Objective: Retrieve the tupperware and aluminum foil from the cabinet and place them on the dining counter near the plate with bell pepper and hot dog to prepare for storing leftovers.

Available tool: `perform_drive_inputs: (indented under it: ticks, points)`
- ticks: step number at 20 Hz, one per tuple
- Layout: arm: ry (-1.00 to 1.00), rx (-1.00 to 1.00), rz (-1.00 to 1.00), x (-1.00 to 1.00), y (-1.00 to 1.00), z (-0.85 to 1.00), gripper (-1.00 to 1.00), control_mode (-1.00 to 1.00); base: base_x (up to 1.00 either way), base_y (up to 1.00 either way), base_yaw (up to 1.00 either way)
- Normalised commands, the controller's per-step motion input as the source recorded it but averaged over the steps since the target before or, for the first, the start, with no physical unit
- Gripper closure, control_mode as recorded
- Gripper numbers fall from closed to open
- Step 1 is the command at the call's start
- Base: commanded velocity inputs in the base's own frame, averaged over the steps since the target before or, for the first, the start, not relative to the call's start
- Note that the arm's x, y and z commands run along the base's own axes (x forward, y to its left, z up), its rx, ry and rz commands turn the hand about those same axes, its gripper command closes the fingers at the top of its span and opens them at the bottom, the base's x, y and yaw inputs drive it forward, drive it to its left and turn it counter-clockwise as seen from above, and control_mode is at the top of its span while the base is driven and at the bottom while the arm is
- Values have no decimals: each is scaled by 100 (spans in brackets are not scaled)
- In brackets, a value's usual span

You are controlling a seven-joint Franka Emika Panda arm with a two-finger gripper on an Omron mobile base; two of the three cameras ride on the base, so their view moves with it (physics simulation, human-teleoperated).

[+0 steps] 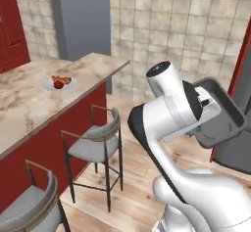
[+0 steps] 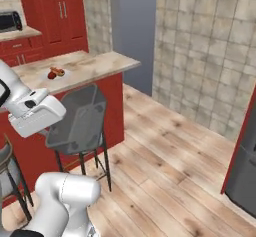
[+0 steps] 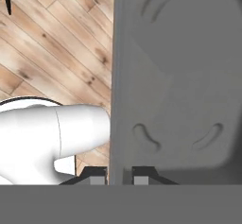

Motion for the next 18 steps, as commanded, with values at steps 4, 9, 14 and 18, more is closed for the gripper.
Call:
perform_drive_inputs:
  ticks: [4,9,14,18]
  points:
    - [0,0,0,0,0,0,100,100,100,-39,47]
    - [0,0,0,0,0,0,100,100,100,-26,51]
    - [0,0,0,0,0,0,100,100,100,-5,54]
    - [0,0,0,0,0,0,100,100,100,0,54]
